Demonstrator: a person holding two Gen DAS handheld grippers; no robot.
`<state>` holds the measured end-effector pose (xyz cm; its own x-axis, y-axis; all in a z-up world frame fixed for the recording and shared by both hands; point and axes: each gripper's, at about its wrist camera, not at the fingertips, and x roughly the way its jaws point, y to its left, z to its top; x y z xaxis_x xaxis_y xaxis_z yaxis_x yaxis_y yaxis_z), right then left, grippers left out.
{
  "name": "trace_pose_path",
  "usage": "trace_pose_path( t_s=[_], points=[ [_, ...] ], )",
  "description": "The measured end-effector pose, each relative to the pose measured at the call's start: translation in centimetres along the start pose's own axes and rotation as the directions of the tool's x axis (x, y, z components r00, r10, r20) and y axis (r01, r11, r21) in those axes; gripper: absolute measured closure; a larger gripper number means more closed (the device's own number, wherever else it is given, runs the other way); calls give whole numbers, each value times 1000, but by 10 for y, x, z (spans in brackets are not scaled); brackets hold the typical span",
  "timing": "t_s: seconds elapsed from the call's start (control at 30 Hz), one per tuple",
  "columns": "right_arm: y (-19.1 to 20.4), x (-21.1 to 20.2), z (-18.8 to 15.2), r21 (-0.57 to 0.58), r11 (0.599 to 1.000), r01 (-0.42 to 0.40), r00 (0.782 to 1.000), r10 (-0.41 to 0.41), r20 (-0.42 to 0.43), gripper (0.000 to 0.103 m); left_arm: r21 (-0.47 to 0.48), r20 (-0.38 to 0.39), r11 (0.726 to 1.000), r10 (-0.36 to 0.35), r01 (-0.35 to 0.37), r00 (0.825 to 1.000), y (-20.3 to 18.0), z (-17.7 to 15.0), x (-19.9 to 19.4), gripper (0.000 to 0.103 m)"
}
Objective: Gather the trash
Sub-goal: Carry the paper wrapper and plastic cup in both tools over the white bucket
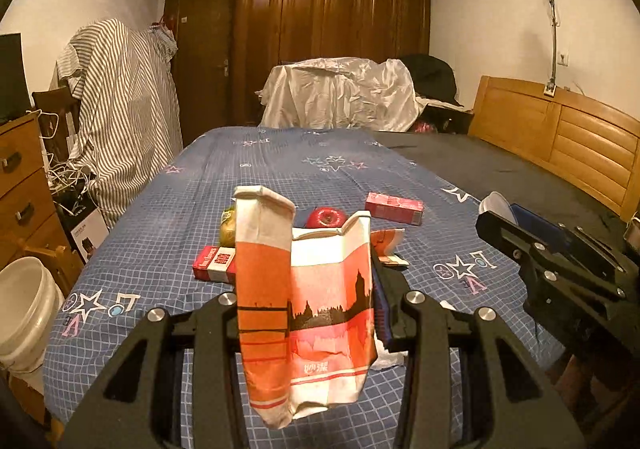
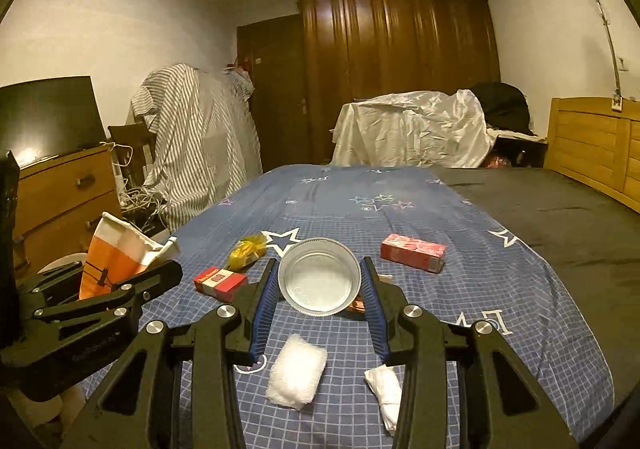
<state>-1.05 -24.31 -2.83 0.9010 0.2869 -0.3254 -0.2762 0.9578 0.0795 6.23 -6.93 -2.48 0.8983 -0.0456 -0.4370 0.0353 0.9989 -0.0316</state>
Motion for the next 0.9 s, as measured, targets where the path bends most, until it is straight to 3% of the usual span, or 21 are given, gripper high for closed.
trace_pose_path(
  t_s=[0.27, 0.47, 0.67, 0.9],
  points=[
    [6, -3, 1, -10, 1000, -19, 1000, 19, -4, 62, -7, 10, 1000, 10, -10, 1000, 3, 2, -5, 64],
    [27, 9, 12, -28, 998, -62, 998, 62, -9, 62, -37, 29, 998, 59, -58, 998, 27, 11, -12, 64],
    [72, 34, 31, -73, 985, -159, 987, 158, -26, 62, -85, 39, 986, 144, -141, 989, 71, 21, -25, 64],
    [155, 69, 57, -101, 942, -320, 947, 313, -72, 62, -150, 33, 954, 266, -259, 963, 139, 29, -45, 64]
  ],
)
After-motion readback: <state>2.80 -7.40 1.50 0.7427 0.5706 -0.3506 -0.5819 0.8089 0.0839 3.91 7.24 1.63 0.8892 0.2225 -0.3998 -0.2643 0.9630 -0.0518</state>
